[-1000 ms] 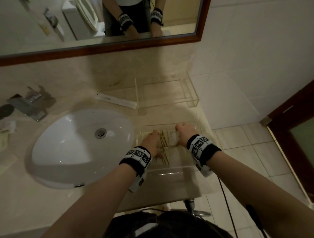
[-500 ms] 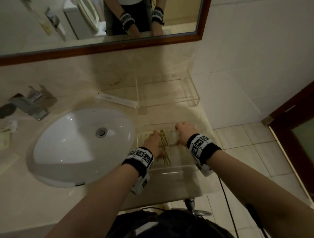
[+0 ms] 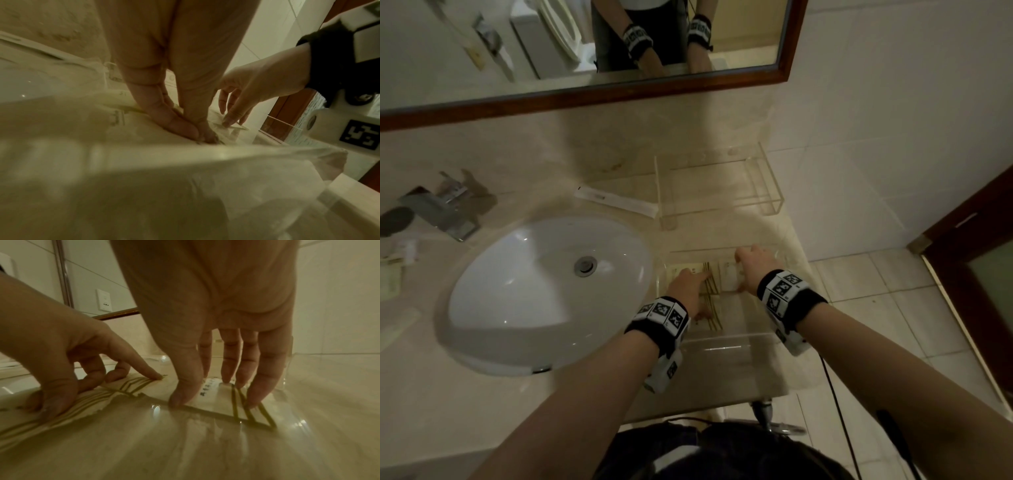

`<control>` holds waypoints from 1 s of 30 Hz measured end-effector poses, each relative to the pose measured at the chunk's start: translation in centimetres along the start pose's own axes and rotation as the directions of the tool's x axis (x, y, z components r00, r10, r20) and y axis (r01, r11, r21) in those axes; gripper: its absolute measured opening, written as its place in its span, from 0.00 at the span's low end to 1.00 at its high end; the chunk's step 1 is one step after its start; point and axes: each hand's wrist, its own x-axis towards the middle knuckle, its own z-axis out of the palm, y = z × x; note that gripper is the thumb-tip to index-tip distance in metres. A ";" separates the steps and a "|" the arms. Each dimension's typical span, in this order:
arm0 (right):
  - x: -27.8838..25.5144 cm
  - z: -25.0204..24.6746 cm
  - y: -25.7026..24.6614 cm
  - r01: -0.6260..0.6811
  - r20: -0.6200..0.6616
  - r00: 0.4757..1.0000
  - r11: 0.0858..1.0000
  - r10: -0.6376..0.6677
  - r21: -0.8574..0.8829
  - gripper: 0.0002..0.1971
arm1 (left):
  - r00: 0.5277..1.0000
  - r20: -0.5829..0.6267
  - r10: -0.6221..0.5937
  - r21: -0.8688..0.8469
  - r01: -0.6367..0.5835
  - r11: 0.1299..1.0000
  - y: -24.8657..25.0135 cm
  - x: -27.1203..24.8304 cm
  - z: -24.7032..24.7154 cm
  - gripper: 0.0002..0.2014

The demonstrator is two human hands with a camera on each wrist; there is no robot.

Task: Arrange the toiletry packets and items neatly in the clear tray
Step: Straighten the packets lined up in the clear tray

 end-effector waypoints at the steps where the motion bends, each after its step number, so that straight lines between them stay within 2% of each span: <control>1: 0.0 0.0 0.0 0.001 0.003 1.000 1.000 -0.001 -0.003 0.19 | 1.000 0.002 -0.005 0.004 0.005 1.000 0.0 -0.1 0.0 0.45; 8: -0.2 -0.1 -0.2 -0.005 0.028 1.000 0.999 0.006 -0.036 0.21 | 1.000 -0.015 -0.007 -0.017 0.007 1.000 0.0 -0.2 -0.1 0.47; 12: -0.5 -0.4 -0.3 -0.073 -0.003 0.997 0.995 0.073 0.062 0.28 | 0.995 -0.099 -0.014 -0.122 0.001 0.993 0.0 -0.4 -0.8 0.48; 14: -0.4 -1.0 -0.5 -0.081 -0.019 0.996 0.991 0.084 0.105 0.25 | 0.987 -0.158 -0.033 -0.250 -0.008 0.968 0.1 -0.3 -1.9 0.40; 17: -0.1 -2.0 -1.4 -0.090 -0.016 0.995 0.975 0.096 0.204 0.17 | 0.962 -0.268 -0.047 -0.231 -0.017 0.973 -0.2 -0.2 -4.2 0.16; 19: 0.4 -2.6 -2.5 -0.061 -0.030 0.997 0.970 0.070 0.236 0.17 | 0.944 -0.321 -0.072 -0.202 0.006 0.979 -0.8 -0.2 -5.5 0.13; 24: 2.0 -3.4 -7.5 0.035 -0.015 0.999 0.975 -0.033 0.220 0.16 | 0.916 -0.363 -0.168 -0.214 0.094 0.972 -4.6 -1.5 -7.8 0.12; 30: 4.0 -3.9 -17.6 0.163 0.030 0.985 0.966 -0.172 0.199 0.11 | 0.865 -0.388 -0.318 -0.323 0.195 0.926 -13.4 -5.3 -10.8 0.12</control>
